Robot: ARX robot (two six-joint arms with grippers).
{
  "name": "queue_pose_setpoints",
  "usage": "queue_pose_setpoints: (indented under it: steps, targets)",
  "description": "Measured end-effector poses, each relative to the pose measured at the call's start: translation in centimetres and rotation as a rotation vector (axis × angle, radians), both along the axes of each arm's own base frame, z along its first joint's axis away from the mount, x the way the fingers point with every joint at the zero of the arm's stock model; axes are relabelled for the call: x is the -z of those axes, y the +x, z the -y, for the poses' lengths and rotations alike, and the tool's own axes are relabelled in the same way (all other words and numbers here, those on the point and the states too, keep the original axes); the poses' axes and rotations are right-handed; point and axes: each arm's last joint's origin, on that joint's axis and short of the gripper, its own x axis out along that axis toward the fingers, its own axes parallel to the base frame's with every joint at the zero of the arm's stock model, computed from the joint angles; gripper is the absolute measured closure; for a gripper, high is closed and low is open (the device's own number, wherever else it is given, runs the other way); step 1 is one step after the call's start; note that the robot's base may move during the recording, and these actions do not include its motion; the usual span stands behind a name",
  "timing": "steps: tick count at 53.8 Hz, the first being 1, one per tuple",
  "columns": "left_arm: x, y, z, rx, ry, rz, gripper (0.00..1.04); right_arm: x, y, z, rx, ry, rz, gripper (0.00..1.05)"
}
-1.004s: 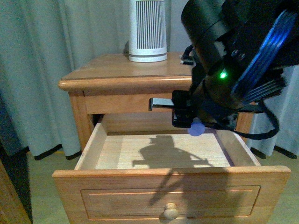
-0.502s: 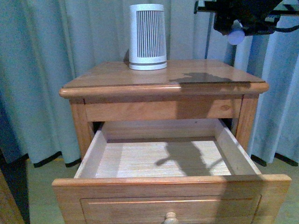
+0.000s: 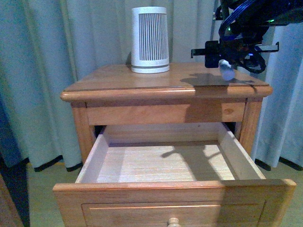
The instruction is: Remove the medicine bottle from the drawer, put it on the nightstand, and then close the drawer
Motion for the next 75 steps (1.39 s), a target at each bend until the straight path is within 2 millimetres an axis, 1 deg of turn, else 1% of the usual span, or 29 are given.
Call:
queue_pose_setpoints:
  steps: [4,10,14,19,22,23,26,27,28,31,32,34,36,37,38,42,43,44,48,49,51,52,54,57,59,63,66,72,75]
  targets:
    - [0.0,0.0,0.0,0.0,0.0,0.0,0.07,-0.2,0.1,0.0,-0.008,0.004,0.022,0.37]
    - [0.0,0.0,0.0,0.0,0.0,0.0,0.07,-0.6,0.0,0.0,-0.022,0.013,0.041,0.22]
    - [0.0,0.0,0.0,0.0,0.0,0.0,0.07,-1.4,-0.6,0.1,-0.038,0.026,0.06,0.06]
    - [0.0,0.0,0.0,0.0,0.0,0.0,0.07,-3.0,-2.4,0.6,-0.032,0.047,0.126,0.07]
    - [0.0,0.0,0.0,0.0,0.0,0.0,0.07,-4.6,-4.5,1.3,-0.024,0.063,0.183,0.07]
    - [0.0,0.0,0.0,0.0,0.0,0.0,0.07,-4.9,-4.8,1.4,-0.023,0.064,0.193,0.07]
    - [0.0,0.0,0.0,0.0,0.0,0.0,0.07,-6.5,-7.5,2.4,-0.013,0.071,0.254,0.07]
    - [0.0,0.0,0.0,0.0,0.0,0.0,0.07,-6.7,-8.0,2.5,-0.011,0.071,0.263,0.07]
    - [0.0,0.0,0.0,0.0,0.0,0.0,0.07,-7.1,-9.0,2.9,-0.008,0.069,0.285,0.07]
    - [0.0,0.0,0.0,0.0,0.0,0.0,0.07,-7.8,-12.2,4.1,-0.012,0.076,0.344,0.07]
    - [0.0,0.0,0.0,0.0,0.0,0.001,0.07,-7.8,-12.7,4.2,-0.015,0.077,0.353,0.07]
    - [0.0,0.0,0.0,0.0,0.0,0.0,0.07,-7.6,-14.9,5.0,-0.024,0.076,0.374,0.07]
    - [0.0,0.0,0.0,0.0,0.0,0.0,0.07,-6.9,-17.1,5.9,-0.03,0.076,0.369,0.07]
    - [0.0,0.0,0.0,0.0,0.0,0.0,0.07,-6.7,-17.6,6.1,-0.03,0.076,0.363,0.07]
    - [0.0,0.0,0.0,0.0,0.0,0.0,0.07,-6.1,-18.7,6.5,-0.032,0.076,0.35,0.07]
    - [0.0,0.0,0.0,0.0,0.0,0.0,0.07,-3.1,-22.7,7.8,-0.041,0.079,0.275,0.07]
    - [0.0,0.0,0.0,0.0,0.0,0.0,0.07,-2.7,-23.2,7.9,-0.044,0.081,0.263,0.07]
    - [0.0,0.0,0.0,0.0,0.0,0.0,0.07,-1.8,-24.1,8.1,-0.046,0.083,0.24,0.07]
    - [0.0,0.0,0.0,0.0,0.0,0.0,0.07,1.7,-27.7,8.3,-0.066,0.097,0.145,0.07]
    - [0.0,0.0,0.0,0.0,0.0,0.0,0.07,2.9,-28.8,8.2,-0.074,0.1,0.12,0.07]
    - [0.0,0.0,0.0,0.0,0.0,0.0,0.07,4.6,-30.5,8.0,-0.091,0.106,0.081,0.07]
    - [0.0,0.0,0.0,0.0,0.0,0.0,0.07,4.9,-30.8,7.9,-0.094,0.108,0.073,0.07]
    - [0.0,0.0,0.0,0.0,0.0,0.0,0.07,6.3,-31.8,7.6,-0.103,0.111,0.041,0.07]
    - [0.0,0.0,0.0,0.0,0.0,0.0,0.07,8.4,-32.8,6.9,-0.127,0.116,-0.01,0.07]
    - [0.0,0.0,0.0,0.0,0.0,0.0,0.07,10.7,-33.3,6.1,-0.156,0.12,-0.072,0.07]
    - [0.0,0.0,0.0,0.0,0.0,0.0,0.07,13.8,-33.0,4.7,-0.207,0.132,-0.147,0.07]
    - [0.0,0.0,0.0,0.0,0.0,0.0,0.07,15.0,-32.5,3.8,-0.229,0.131,-0.16,0.07]
    - [0.0,0.0,0.0,0.0,0.0,0.0,0.07,17.0,-31.4,2.1,-0.262,0.122,-0.184,0.07]
    - [0.0,0.0,0.0,0.0,0.0,0.0,0.07,17.6,-30.8,1.3,-0.272,0.109,-0.184,0.07]
